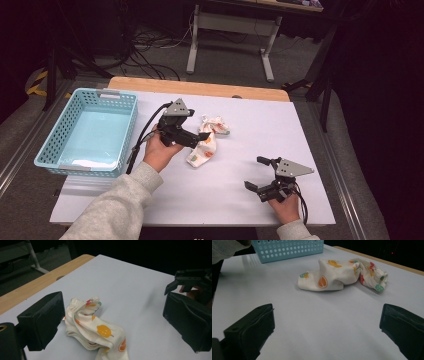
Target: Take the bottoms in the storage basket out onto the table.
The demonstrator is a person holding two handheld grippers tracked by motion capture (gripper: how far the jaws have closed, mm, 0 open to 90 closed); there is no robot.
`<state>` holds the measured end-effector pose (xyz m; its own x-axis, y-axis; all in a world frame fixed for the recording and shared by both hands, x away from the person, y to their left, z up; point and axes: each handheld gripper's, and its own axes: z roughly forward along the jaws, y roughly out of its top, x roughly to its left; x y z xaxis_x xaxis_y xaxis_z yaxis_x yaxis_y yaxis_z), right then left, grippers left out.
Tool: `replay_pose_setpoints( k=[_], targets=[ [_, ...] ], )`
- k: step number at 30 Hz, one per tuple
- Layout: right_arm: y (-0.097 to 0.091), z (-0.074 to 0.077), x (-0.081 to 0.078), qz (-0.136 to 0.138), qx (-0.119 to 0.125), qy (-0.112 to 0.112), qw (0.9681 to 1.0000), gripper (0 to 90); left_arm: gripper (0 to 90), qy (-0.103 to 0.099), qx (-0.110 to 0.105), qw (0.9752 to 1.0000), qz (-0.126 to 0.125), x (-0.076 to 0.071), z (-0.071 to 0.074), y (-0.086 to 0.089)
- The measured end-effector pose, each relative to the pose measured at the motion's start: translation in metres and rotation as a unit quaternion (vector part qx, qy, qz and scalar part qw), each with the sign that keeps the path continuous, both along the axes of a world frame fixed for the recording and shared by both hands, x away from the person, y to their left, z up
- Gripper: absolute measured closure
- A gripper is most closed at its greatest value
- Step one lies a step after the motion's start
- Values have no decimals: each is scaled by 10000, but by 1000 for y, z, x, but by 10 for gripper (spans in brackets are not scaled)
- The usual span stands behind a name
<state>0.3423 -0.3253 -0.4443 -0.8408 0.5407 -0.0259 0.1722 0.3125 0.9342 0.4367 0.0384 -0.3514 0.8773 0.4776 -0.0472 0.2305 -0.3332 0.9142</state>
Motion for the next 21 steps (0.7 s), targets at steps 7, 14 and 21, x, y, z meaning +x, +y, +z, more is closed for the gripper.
replay_pose_setpoints(
  k=[7, 14, 21],
  targets=[
    [0, 0, 0, -9, -18, -7, 10000, 5, 43, 17, -58, 10000, -75, -7, 5, 8],
    [0, 0, 0, -2, -5, 1, 10000, 5, 35, -12, -36, 9999, -120, -15, 6, 16],
    [0, 0, 0, 13, 5, 6, 10000, 5, 29, -29, -24, 10000, -77, -30, -1, 33]
  ],
)
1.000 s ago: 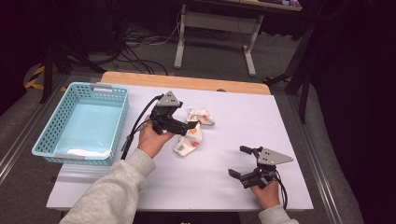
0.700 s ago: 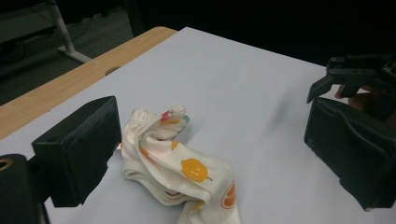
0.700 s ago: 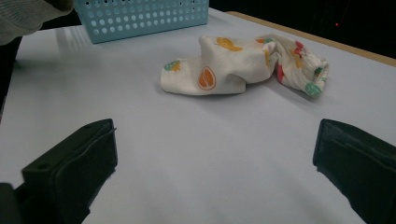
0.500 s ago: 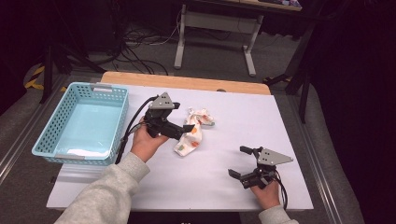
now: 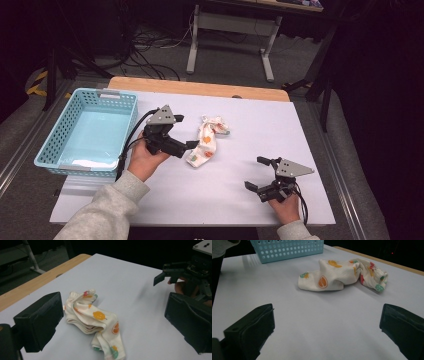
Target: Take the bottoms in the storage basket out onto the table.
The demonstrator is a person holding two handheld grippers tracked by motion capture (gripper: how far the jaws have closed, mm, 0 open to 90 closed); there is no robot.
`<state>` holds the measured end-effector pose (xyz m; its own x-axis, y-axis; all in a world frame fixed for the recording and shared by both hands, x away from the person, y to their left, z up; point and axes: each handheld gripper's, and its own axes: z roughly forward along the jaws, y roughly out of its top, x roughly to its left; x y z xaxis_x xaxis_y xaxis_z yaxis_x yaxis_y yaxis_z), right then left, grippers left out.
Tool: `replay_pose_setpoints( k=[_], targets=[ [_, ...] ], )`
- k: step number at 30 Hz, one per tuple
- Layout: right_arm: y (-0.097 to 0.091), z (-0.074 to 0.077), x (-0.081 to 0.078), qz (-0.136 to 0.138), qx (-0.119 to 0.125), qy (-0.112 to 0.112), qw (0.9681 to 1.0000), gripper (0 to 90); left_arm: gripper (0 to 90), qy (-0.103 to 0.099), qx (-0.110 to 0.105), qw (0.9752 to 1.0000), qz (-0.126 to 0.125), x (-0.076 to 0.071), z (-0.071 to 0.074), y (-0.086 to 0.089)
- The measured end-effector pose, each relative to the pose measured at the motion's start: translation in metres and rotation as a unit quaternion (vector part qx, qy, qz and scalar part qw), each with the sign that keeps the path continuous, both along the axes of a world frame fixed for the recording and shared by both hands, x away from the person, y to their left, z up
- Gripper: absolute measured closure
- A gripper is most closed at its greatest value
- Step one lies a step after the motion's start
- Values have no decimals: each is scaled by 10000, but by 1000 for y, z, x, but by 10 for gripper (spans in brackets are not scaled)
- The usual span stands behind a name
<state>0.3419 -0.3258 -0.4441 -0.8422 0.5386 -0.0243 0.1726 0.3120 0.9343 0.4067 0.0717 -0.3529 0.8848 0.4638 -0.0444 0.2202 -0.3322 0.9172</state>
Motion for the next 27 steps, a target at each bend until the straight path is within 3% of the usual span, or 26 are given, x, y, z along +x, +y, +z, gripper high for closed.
replay_pose_setpoints(
  k=[13, 27],
  targets=[
    [0, 0, 0, -9, -3, -2, 10000, 5, 26, 175, -45, 9998, 104, -19, -32, 28],
    [1, 0, 0, 21, -6, -5, 10000, 5, 26, 356, -71, 9993, 104, -32, -64, 38]
  ],
)
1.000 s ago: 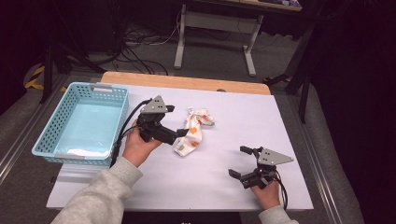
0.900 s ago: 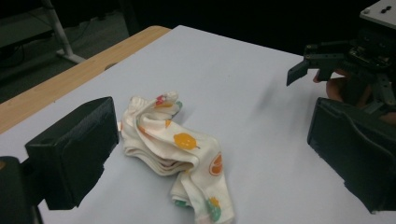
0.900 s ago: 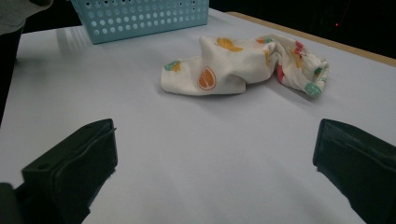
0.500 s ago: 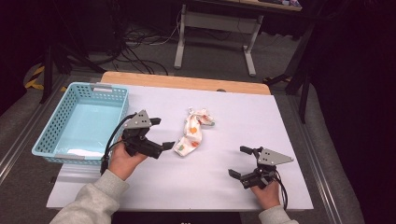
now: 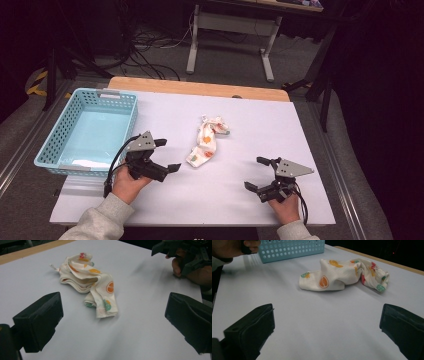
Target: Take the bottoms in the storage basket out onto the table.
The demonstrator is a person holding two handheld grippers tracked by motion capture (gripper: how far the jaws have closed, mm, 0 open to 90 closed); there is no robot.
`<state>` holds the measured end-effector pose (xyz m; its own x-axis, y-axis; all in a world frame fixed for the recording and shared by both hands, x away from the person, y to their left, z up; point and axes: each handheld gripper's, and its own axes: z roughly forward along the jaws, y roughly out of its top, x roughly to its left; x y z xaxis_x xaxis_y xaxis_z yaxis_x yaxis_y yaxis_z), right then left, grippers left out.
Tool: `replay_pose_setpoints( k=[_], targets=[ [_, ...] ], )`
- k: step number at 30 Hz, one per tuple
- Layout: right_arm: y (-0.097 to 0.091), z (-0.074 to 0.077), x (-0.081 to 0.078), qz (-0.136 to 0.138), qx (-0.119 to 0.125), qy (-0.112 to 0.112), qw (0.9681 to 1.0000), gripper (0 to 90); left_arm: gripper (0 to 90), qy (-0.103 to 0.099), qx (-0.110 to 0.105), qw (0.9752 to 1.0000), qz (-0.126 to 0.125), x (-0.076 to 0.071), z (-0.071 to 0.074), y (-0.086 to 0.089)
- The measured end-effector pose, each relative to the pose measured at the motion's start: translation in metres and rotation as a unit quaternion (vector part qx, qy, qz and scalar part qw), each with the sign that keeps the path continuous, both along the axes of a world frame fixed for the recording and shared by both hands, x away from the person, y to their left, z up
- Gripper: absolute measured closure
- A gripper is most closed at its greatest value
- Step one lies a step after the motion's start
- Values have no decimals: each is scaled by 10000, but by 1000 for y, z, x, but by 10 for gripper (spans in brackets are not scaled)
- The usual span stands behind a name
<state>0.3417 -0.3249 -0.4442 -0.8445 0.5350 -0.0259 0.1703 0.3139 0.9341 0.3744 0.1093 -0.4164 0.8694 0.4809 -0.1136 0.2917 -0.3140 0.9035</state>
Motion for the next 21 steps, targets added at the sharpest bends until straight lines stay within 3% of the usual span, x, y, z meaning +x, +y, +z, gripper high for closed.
replay_pose_setpoints(
  k=[13, 21],
  targets=[
    [0, 0, 0, 21, -3, -3, 10000, 5, 15, 183, 1, 9998, 3, -9, -30, 6],
    [0, 0, 0, 42, 4, -3, 10000, 5, 4, 124, -7, 9999, -11, -13, -39, 5]
  ],
)
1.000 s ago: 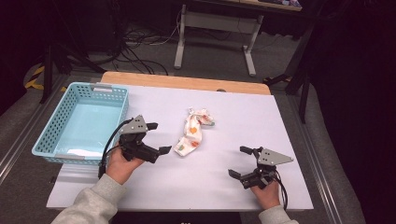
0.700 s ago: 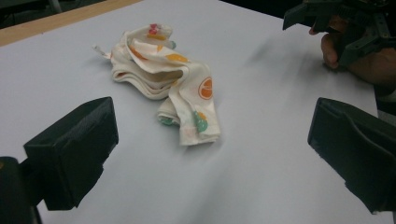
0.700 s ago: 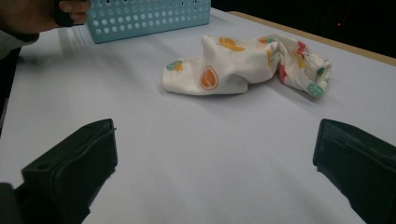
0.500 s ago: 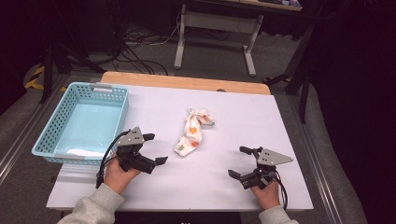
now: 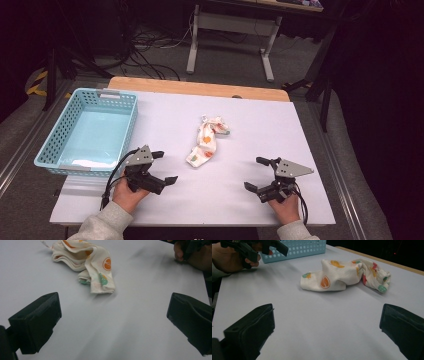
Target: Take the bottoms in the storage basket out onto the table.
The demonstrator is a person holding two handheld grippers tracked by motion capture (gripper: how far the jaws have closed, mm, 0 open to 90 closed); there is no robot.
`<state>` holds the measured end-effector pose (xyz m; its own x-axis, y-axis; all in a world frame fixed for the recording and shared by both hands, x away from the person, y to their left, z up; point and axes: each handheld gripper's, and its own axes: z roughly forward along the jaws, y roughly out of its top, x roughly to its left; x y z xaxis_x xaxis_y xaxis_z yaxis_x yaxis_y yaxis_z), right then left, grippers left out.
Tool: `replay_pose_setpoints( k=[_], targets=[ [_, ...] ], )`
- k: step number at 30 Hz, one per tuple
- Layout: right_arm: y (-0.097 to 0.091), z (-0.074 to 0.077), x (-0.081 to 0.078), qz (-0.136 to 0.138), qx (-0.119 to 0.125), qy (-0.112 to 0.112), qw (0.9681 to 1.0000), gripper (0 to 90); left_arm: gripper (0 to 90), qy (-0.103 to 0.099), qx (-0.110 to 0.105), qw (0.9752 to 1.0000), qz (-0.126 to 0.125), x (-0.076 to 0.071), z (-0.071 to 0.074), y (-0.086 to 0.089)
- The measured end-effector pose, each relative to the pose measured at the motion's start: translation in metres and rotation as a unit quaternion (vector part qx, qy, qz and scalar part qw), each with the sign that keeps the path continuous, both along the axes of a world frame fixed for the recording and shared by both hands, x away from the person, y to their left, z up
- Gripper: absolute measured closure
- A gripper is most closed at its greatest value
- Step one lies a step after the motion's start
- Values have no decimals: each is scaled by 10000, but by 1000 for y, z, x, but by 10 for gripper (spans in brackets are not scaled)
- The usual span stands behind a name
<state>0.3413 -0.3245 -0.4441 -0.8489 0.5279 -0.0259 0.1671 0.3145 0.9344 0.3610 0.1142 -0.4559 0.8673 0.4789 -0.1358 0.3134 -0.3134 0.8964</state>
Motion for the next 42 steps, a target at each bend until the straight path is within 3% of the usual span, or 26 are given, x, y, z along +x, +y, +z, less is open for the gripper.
replay_pose_setpoints(
  k=[5, 7, 10, 31, 42],
  targets=[
    [0, 0, 0, 24, -2, -5, 10000, 5, 4, -16, 128, 9999, 22, -4, -3, 0],
    [0, 0, 0, 28, -7, -6, 10000, 5, 3, -88, 103, 9999, 70, -6, -4, 2],
    [0, 0, -1, 40, 4, -12, 10000, 5, 1, 7, 80, 9999, 94, -4, -6, 2],
    [1, 0, -1, 82, 1, -10, 10000, 5, 1, 58, 7, 9998, 173, -1, -6, 3],
    [2, 0, -1, 76, -12, -7, 10000, 5, 1, -58, 45, 9997, 220, -2, -5, 3]
  ],
)
